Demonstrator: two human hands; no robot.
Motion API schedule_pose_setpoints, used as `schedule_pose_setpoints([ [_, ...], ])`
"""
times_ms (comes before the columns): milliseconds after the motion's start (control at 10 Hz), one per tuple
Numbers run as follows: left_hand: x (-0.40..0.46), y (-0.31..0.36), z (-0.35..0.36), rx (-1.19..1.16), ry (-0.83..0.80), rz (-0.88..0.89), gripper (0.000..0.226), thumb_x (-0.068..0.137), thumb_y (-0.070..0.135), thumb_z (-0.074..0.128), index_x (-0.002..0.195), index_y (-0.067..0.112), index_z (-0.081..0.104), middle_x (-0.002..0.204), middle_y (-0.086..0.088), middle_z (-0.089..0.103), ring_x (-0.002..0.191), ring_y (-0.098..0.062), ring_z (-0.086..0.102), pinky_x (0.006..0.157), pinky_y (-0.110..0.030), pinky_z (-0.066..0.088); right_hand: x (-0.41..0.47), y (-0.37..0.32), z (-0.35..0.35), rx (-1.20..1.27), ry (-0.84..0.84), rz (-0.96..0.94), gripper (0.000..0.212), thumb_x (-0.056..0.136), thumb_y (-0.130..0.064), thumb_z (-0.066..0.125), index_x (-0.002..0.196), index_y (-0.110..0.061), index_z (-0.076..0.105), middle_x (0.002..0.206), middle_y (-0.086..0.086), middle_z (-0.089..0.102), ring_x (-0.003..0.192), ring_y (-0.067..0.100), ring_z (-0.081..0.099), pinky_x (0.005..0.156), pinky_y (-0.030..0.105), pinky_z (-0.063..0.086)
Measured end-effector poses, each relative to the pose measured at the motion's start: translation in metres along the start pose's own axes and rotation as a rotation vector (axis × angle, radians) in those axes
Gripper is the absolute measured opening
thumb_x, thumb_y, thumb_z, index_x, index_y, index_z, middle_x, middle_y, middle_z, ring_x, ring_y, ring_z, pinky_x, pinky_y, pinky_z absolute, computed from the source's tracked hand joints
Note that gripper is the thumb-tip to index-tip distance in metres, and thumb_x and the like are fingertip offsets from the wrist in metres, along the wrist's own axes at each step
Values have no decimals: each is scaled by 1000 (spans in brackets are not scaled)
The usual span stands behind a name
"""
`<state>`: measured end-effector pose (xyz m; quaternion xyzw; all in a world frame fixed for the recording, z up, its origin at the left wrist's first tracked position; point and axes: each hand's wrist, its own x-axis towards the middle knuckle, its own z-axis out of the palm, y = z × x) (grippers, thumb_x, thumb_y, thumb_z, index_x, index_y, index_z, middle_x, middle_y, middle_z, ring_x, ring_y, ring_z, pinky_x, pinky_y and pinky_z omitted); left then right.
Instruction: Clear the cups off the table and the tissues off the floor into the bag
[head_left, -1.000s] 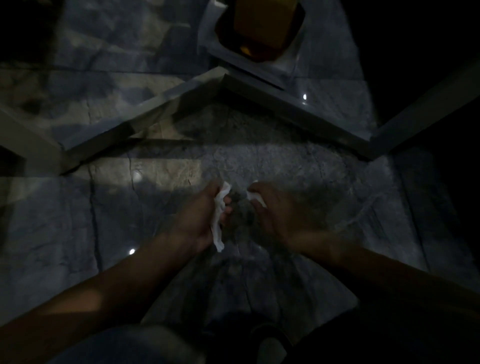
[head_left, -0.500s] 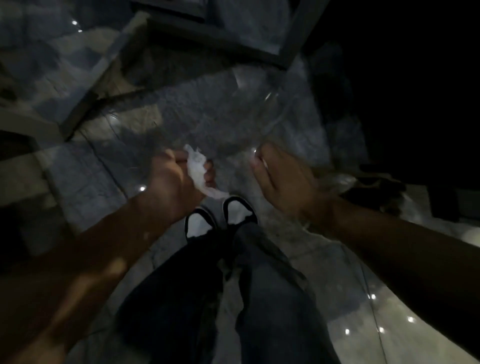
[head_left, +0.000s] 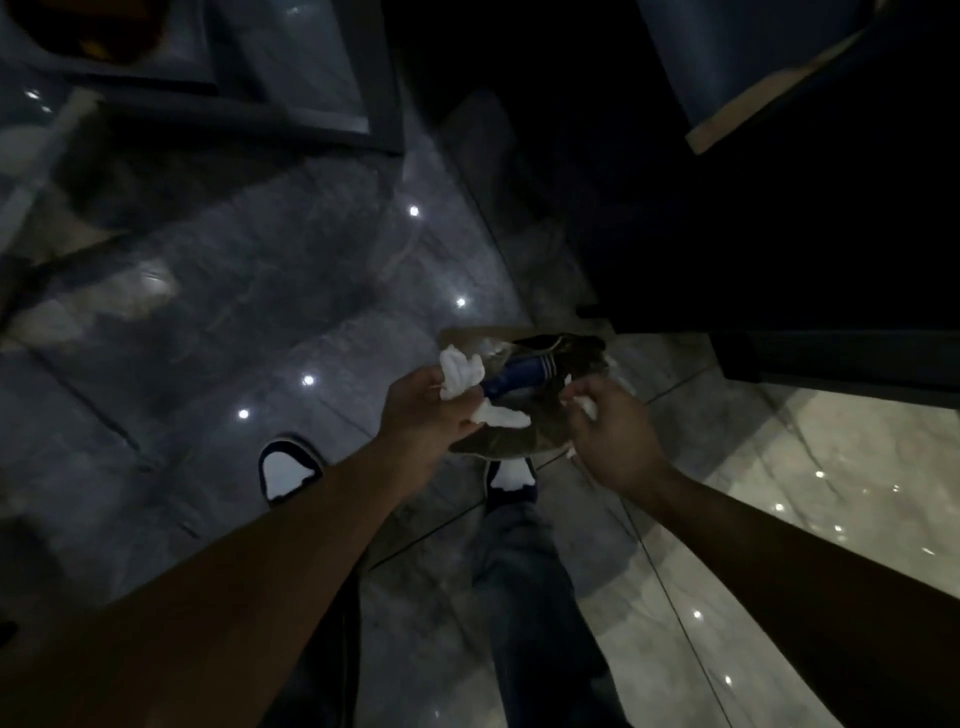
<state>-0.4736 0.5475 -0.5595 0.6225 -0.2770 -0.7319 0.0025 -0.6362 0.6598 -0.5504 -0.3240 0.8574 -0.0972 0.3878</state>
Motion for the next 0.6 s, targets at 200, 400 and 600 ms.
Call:
schedule_pose_setpoints([
  [200, 28, -30, 43, -28, 81, -69, 16, 80, 16, 80, 85, 12, 66, 95, -8, 70, 90, -24, 70, 77, -45, 62, 35, 27, 4, 152, -108, 132, 29, 90, -17, 58, 119, -15, 59, 110, 2, 62, 99, 16, 59, 85, 25, 46],
  [400, 28, -34, 50, -1, 143, -91, 12, 87, 17, 72, 82, 17, 61, 81, -7, 68, 71, -27, 70, 80, -44, 60, 31, 24, -7, 89, -203, 72, 23, 90, -12, 56, 112, -8, 62, 108, 12, 67, 98, 24, 62, 85, 30, 50],
  [600, -17, 13, 4, 101, 282, 27, 24, 88, 9, 69, 64, 13, 67, 69, -12, 68, 58, -24, 63, 58, -37, 62, 2, -34, -32, -16, -258, -27, 15, 90, -15, 53, 82, -9, 64, 76, 4, 65, 71, 17, 60, 58, 22, 42],
])
